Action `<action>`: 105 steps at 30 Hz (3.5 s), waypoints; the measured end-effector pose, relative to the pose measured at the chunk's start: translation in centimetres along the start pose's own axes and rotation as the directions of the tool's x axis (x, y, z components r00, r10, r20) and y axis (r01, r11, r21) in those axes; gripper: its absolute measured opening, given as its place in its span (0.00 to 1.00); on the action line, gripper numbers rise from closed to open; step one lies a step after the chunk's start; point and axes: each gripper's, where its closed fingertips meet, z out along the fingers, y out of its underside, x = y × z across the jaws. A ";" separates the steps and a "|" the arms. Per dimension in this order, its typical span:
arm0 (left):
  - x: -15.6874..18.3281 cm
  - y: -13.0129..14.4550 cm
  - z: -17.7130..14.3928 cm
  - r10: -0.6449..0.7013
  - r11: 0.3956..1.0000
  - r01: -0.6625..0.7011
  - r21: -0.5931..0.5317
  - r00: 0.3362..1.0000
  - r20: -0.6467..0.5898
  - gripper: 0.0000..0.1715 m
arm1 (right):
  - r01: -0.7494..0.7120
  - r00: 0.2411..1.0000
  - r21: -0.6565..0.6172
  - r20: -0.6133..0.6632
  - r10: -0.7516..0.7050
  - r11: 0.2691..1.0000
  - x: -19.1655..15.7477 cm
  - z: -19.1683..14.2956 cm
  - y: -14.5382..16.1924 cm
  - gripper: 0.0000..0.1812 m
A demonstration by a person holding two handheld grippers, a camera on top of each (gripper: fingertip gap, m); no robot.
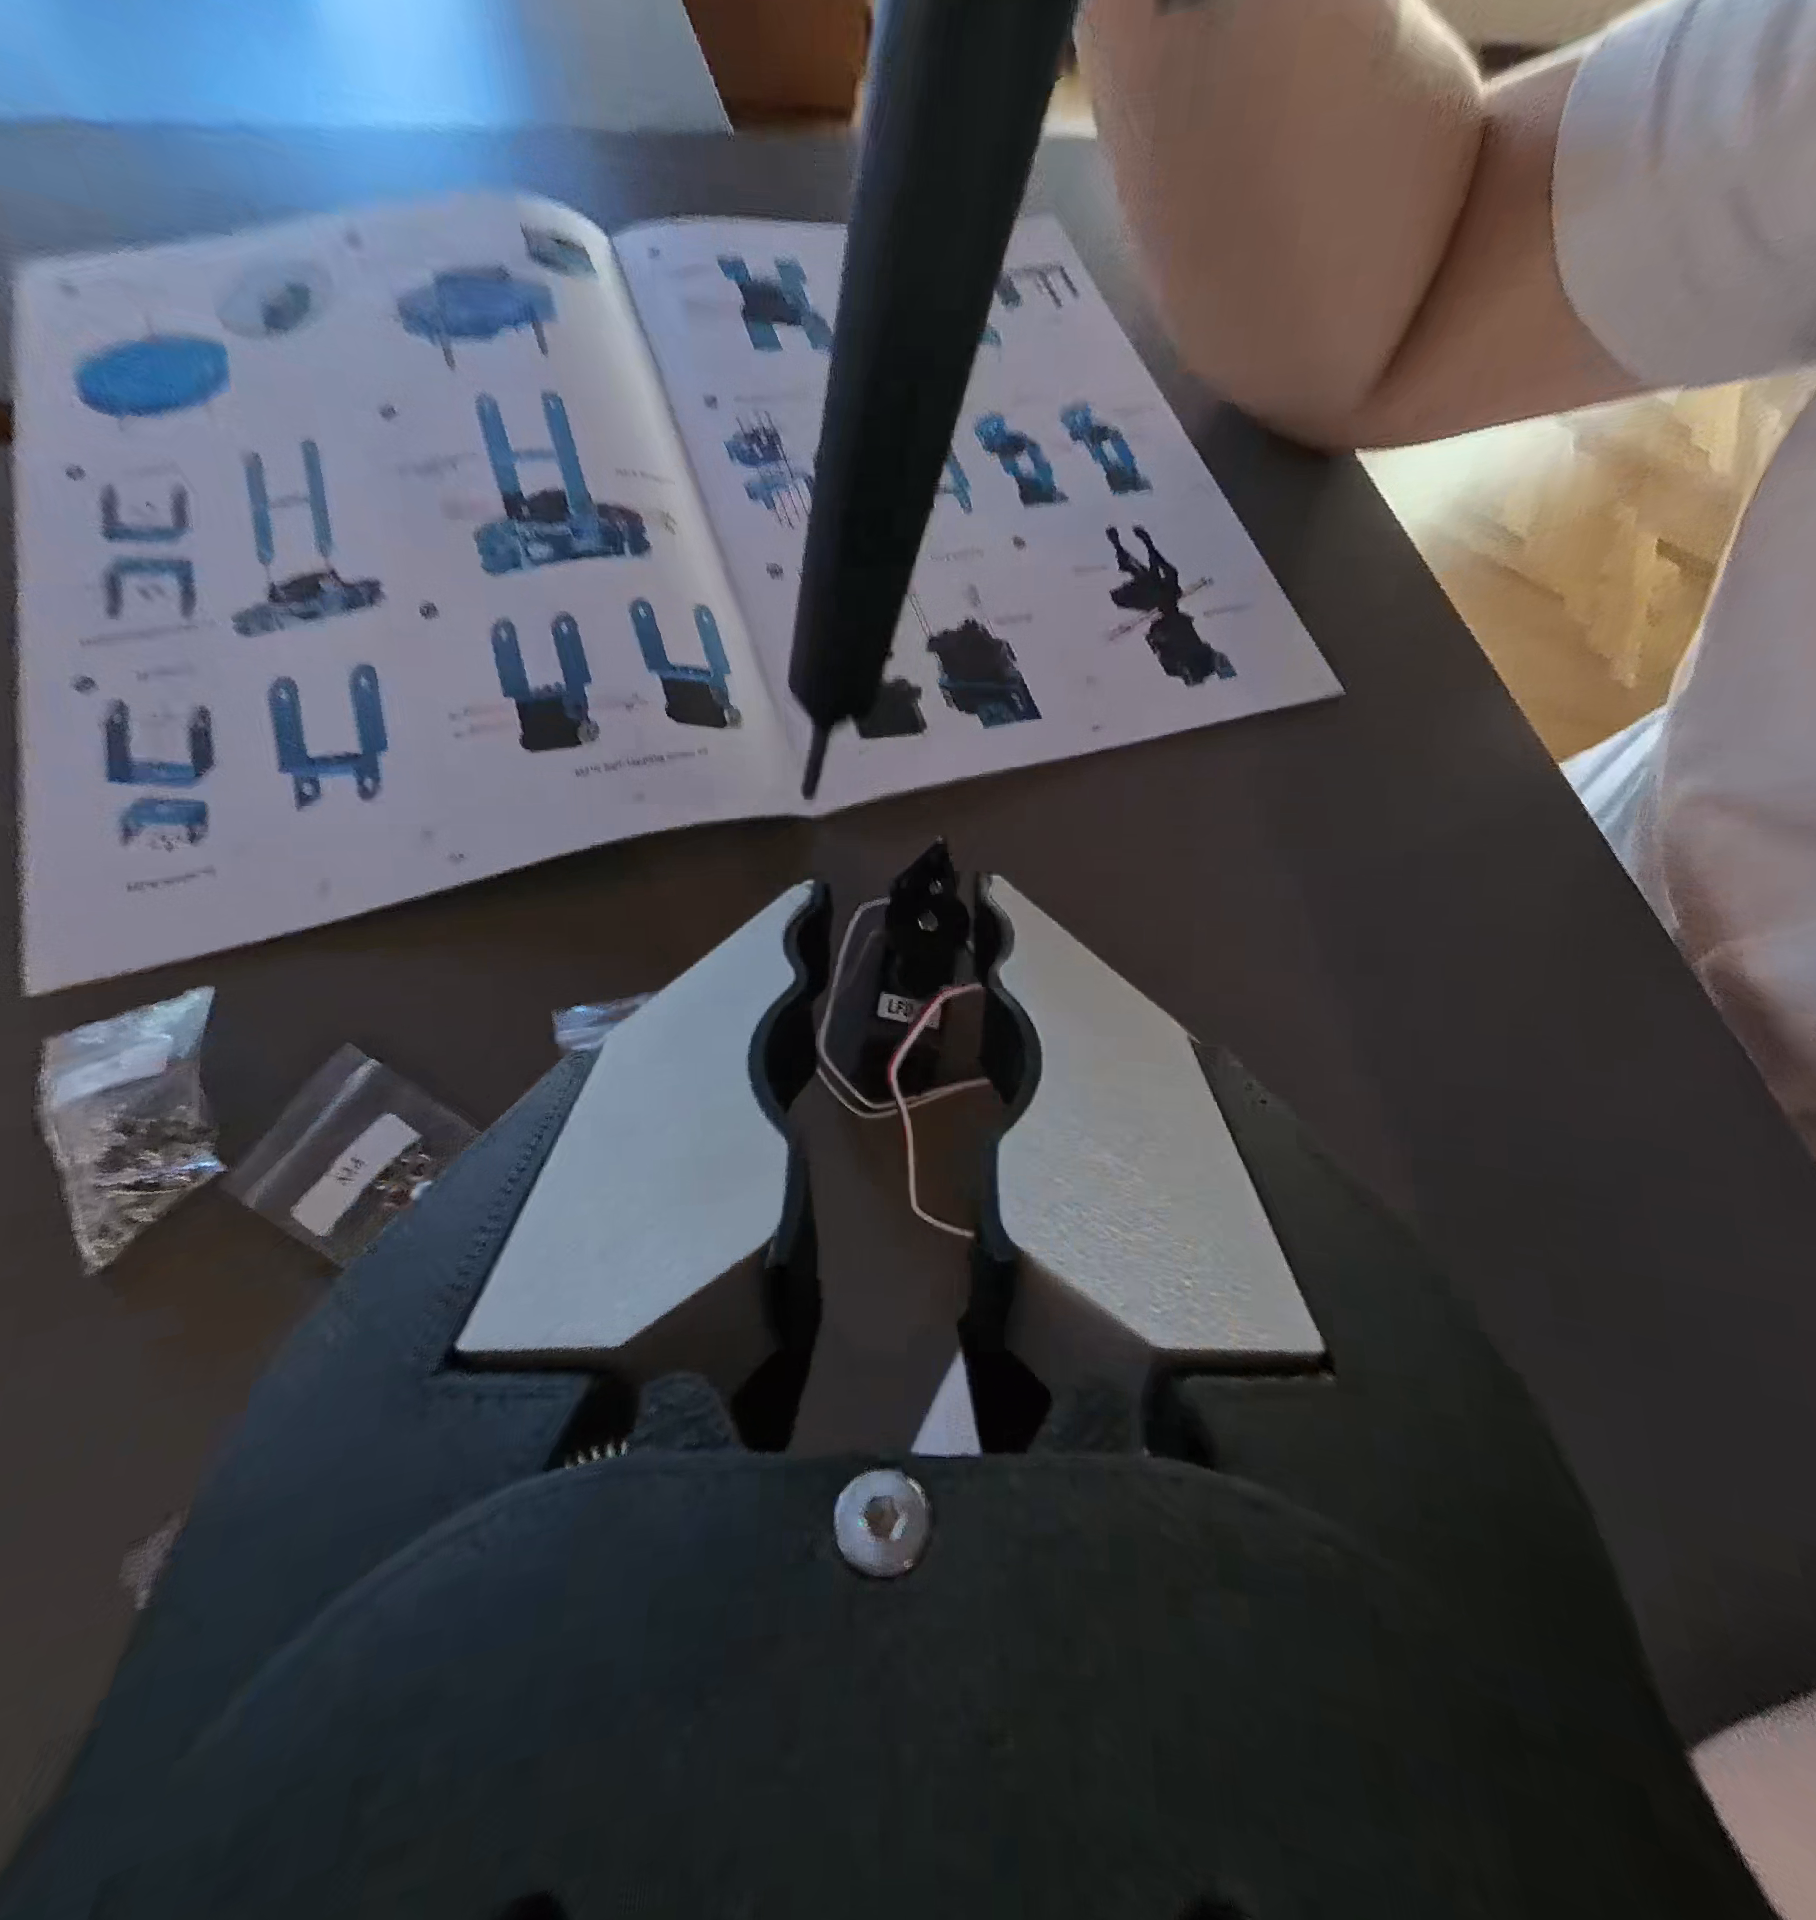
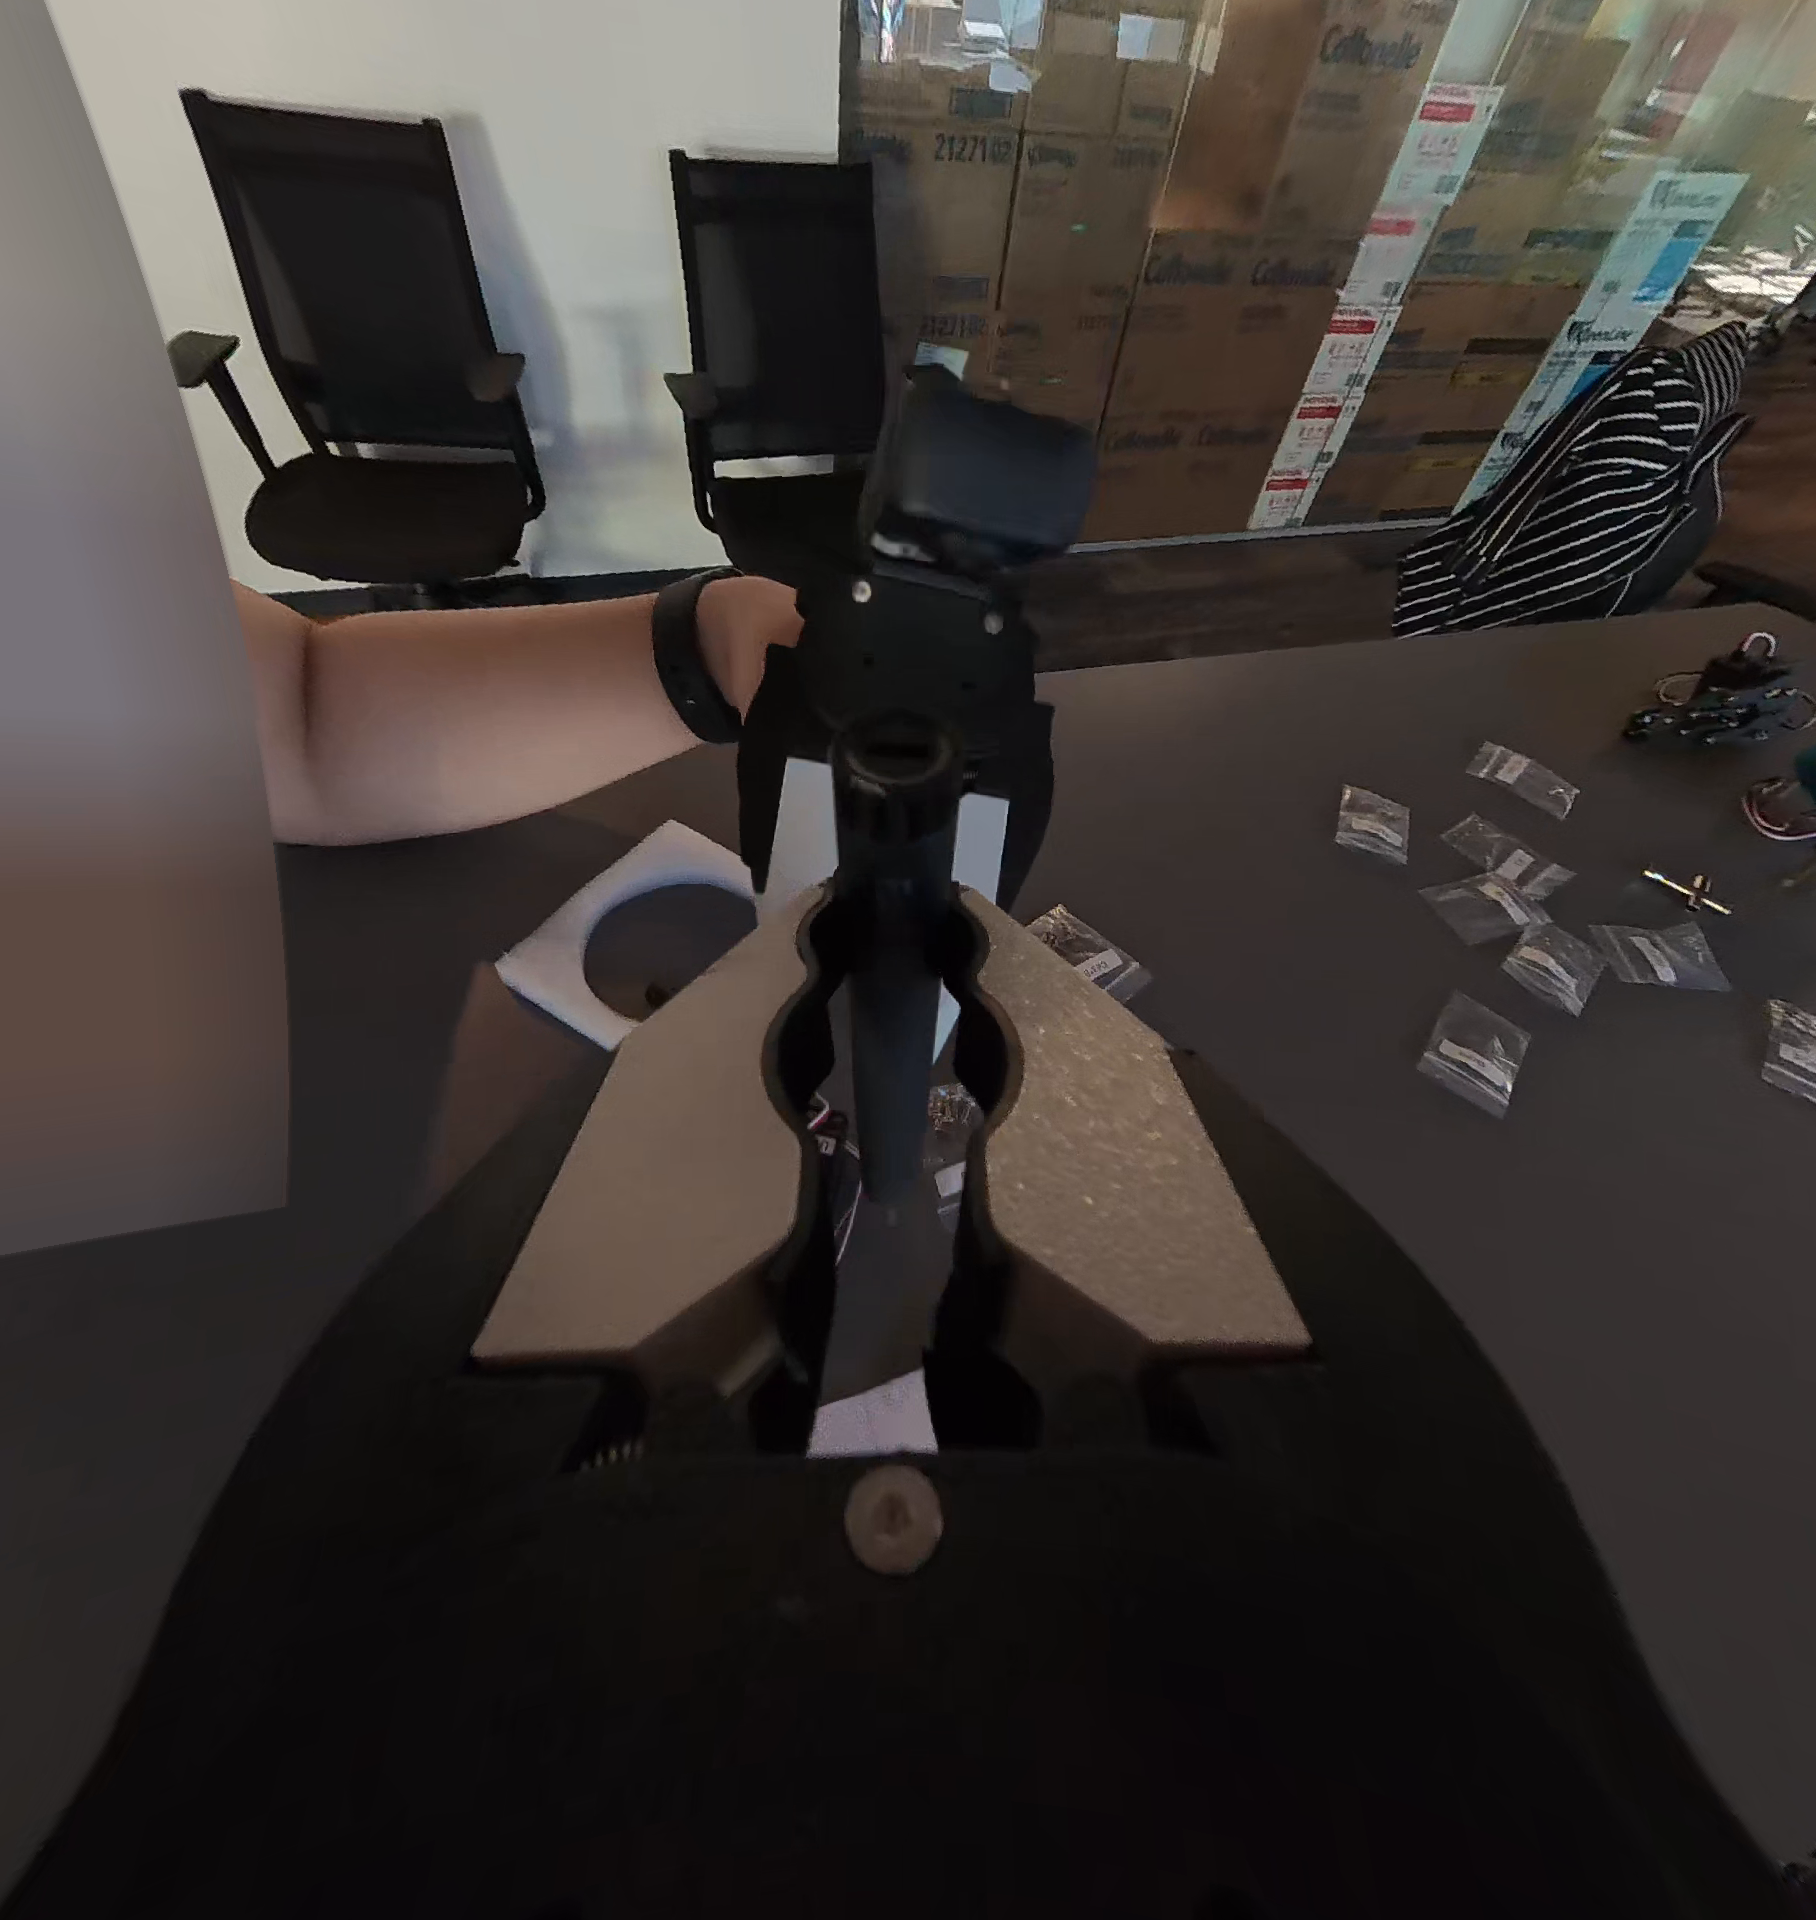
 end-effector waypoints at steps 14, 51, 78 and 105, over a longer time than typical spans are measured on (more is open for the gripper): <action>1.6 1.5 2.9 0.021 0.998 -0.029 -0.054 0.990 -0.140 0.10 | 0.011 1.000 0.029 -0.024 -0.010 1.000 -0.4 -2.2 -1.3 0.08; 1.6 2.3 3.3 0.007 0.962 -0.014 -0.272 1.000 -0.028 0.00 | 0.001 0.999 0.092 -0.032 0.002 0.996 0.6 -3.5 -2.4 0.09; 1.1 3.5 1.6 -0.391 0.881 0.472 0.034 0.687 0.613 0.00 | -0.151 0.965 0.279 0.248 0.080 0.948 -0.6 -0.1 -3.5 0.08; 1.2 3.8 1.1 -0.348 0.917 0.385 0.100 0.655 0.671 0.00 | -0.144 0.927 0.246 0.372 0.044 0.958 -2.5 2.8 -1.2 0.09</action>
